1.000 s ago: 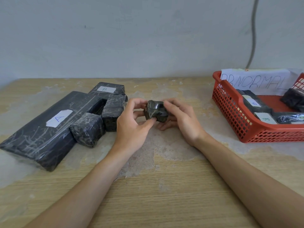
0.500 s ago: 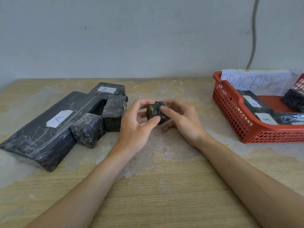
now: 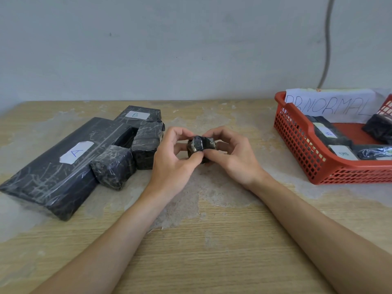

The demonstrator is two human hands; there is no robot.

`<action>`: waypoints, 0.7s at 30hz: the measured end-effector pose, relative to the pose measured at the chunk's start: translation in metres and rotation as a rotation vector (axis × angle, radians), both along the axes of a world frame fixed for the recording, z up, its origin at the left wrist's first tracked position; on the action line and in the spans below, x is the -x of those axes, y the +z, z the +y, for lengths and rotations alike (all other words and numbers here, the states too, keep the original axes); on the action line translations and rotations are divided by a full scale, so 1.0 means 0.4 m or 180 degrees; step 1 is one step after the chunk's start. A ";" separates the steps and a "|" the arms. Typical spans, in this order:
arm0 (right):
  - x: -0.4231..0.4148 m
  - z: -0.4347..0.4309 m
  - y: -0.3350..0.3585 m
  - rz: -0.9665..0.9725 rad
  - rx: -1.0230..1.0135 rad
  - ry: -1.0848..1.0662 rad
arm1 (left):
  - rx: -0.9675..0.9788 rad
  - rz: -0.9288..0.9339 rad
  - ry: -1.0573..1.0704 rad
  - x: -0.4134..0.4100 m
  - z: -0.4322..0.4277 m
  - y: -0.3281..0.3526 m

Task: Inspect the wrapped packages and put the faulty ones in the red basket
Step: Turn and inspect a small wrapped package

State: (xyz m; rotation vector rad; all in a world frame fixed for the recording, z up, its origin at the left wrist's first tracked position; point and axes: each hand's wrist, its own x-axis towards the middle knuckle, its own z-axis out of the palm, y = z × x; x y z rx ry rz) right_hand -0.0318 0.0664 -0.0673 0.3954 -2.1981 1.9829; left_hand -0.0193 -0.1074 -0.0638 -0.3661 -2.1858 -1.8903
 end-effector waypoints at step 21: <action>-0.027 -0.010 0.016 0.0420 -0.0457 -0.0263 | 0.0004 -0.0128 0.0080 0.007 -0.012 -0.004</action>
